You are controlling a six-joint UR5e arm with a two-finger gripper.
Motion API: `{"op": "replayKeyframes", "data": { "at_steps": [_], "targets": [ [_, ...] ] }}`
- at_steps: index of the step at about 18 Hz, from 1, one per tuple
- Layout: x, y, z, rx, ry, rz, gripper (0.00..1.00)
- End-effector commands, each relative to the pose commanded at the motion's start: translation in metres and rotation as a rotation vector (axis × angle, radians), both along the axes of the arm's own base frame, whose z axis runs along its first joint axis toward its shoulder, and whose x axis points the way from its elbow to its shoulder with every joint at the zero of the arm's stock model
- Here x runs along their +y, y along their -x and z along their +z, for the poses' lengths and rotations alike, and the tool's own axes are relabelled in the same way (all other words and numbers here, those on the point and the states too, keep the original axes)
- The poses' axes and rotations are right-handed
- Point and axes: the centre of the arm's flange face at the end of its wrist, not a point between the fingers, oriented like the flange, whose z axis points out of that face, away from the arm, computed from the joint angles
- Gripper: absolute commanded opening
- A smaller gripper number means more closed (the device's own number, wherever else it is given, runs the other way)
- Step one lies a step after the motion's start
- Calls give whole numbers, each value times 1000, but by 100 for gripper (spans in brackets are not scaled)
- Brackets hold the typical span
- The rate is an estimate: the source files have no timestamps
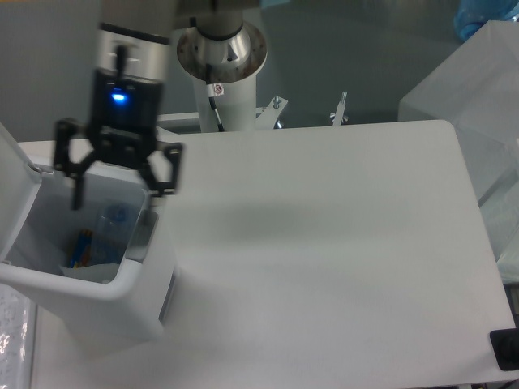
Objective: Place the trash in the trash can
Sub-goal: 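Open the gripper to drop the bag and raise it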
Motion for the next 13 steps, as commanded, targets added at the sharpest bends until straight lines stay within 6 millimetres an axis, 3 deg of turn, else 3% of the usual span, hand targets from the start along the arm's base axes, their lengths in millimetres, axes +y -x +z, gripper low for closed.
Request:
{"op": "replayKeyframes", "data": {
  "at_steps": [2, 5, 7, 13],
  "targets": [
    [-22, 41, 2, 56, 22, 45, 100],
    [-31, 64, 0, 159, 66, -27, 100],
    [-52, 89, -4, 231, 124, -37, 100],
    [-59, 92, -18, 370, 314, -93, 100]
  ]
}}
